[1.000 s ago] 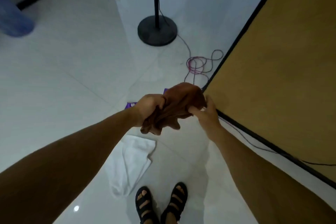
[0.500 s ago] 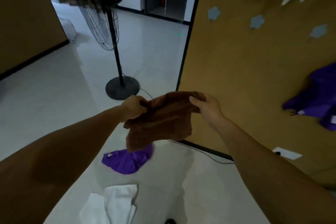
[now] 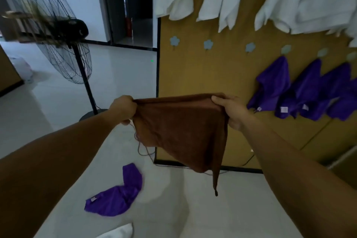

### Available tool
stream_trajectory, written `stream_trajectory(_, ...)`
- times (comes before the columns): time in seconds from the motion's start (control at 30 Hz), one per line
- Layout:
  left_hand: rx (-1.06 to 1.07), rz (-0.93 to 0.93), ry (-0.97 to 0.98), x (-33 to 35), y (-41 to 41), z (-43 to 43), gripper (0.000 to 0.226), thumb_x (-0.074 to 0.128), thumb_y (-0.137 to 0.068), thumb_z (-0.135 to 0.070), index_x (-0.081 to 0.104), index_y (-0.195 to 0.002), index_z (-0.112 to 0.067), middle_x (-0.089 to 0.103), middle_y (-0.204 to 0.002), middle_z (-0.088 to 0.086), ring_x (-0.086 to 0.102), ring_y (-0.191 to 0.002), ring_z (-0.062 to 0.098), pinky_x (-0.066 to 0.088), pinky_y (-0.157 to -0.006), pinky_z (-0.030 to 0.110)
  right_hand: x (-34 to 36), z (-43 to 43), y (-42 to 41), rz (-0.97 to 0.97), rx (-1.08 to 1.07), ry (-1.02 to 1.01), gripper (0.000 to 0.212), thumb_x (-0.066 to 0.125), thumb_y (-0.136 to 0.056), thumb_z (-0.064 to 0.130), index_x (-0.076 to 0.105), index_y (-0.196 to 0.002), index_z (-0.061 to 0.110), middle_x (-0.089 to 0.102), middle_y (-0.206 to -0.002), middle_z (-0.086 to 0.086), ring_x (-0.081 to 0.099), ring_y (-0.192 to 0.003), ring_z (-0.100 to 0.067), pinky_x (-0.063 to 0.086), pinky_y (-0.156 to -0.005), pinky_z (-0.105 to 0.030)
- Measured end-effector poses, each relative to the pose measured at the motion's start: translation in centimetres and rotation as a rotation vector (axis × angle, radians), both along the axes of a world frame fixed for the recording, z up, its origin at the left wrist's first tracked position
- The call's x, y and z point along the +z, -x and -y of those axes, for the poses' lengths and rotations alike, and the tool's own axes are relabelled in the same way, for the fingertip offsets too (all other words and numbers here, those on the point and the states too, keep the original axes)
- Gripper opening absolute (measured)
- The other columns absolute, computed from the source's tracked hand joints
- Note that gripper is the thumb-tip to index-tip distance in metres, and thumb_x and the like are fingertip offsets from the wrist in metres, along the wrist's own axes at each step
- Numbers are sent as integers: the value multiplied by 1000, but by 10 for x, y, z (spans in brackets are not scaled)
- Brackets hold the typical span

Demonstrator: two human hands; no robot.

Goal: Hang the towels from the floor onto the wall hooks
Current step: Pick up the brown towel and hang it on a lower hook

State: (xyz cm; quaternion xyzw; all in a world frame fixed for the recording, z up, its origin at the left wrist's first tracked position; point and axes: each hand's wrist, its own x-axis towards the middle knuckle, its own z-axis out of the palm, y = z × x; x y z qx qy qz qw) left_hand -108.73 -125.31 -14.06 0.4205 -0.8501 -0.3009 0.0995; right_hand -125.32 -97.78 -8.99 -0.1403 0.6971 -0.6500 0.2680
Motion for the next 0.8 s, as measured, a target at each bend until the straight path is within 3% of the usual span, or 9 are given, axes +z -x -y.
stream_trajectory(0.07, 58, -169, -139, -3, 9, -13, 17, 43, -92, -11, 58, -91, -5, 68, -77, 17, 65, -59, 30, 57, -50, 37, 4, -16, 2, -1, -53, 4, 34, 67, -88, 10, 62, -116, -6, 67, -110, -23, 66, -92, -30, 56, -84, -42)
stream_trajectory(0.13, 90, -322, -178, -2, 18, -27, 19, 46, -91, -10, 62, -99, -3, 70, -76, 16, 66, -65, 32, 59, -61, 43, 6, -32, 6, -2, -107, 12, 31, 70, -86, 11, 63, -111, -6, 69, -98, -18, 67, -84, -26, 57, -81, -41)
stream_trajectory(0.23, 102, -403, -26, 5, 35, -47, 24, 51, -90, -16, 64, -107, -6, 69, -97, 16, 64, -86, 31, 55, -76, 39, 10, -61, 16, 0, -163, 51, 16, 71, -85, 12, 63, -90, 0, 67, -84, -12, 67, -70, -20, 59, -68, -34)
stream_trajectory(0.3, 101, -443, 58, 11, 46, -62, 26, 52, -91, -19, 65, -112, -8, 67, -104, 14, 60, -87, 26, 47, -73, 31, 13, -81, 27, 1, -190, 62, 20, 71, -85, 13, 63, -94, -3, 68, -95, -18, 68, -85, -27, 59, -80, -40)
stream_trajectory(0.37, 80, -402, 132, 16, 57, -78, 28, 52, -92, -22, 65, -113, -10, 67, -106, 13, 58, -87, 25, 43, -71, 29, 15, -100, 39, -1, -206, 57, 33, 70, -86, 14, 62, -108, -9, 66, -108, -25, 65, -101, -35, 53, -92, -48)
stream_trajectory(0.5, 48, -318, 154, 23, 77, -111, 29, 50, -93, -23, 65, -115, -10, 67, -109, 14, 61, -92, 30, 45, -72, 29, 20, -137, 63, -68, -194, 69, 25, 66, -89, 12, 63, -110, -2, 65, -96, -16, 63, -84, -23, 55, -75, -35)
stream_trajectory(0.6, 6, -280, 205, 23, 86, -131, 28, 48, -94, -23, 66, -112, -8, 67, -104, 14, 60, -86, 27, 45, -70, 29, 20, -155, 82, -86, -257, 114, 34, 68, -87, 10, 60, -119, 4, 64, -111, -11, 62, -98, -21, 54, -87, -35)
stream_trajectory(0.67, -16, -253, 213, 23, 90, -140, 26, 47, -95, -21, 66, -108, -8, 67, -99, 15, 59, -81, 26, 47, -68, 30, 20, -162, 93, -73, -277, 143, 33, 68, -87, 9, 62, -119, 8, 64, -113, -9, 62, -96, -19, 55, -83, -33)
stream_trajectory(0.8, 58, -525, -136, 24, 98, -152, 22, 50, -94, -9, 63, -110, -3, 66, -93, 14, 63, -70, 20, 53, -59, 27, 21, -172, 106, -72, -250, 164, 27, 68, -87, 9, 65, -114, 8, 68, -105, -8, 65, -87, -16, 56, -71, -27)
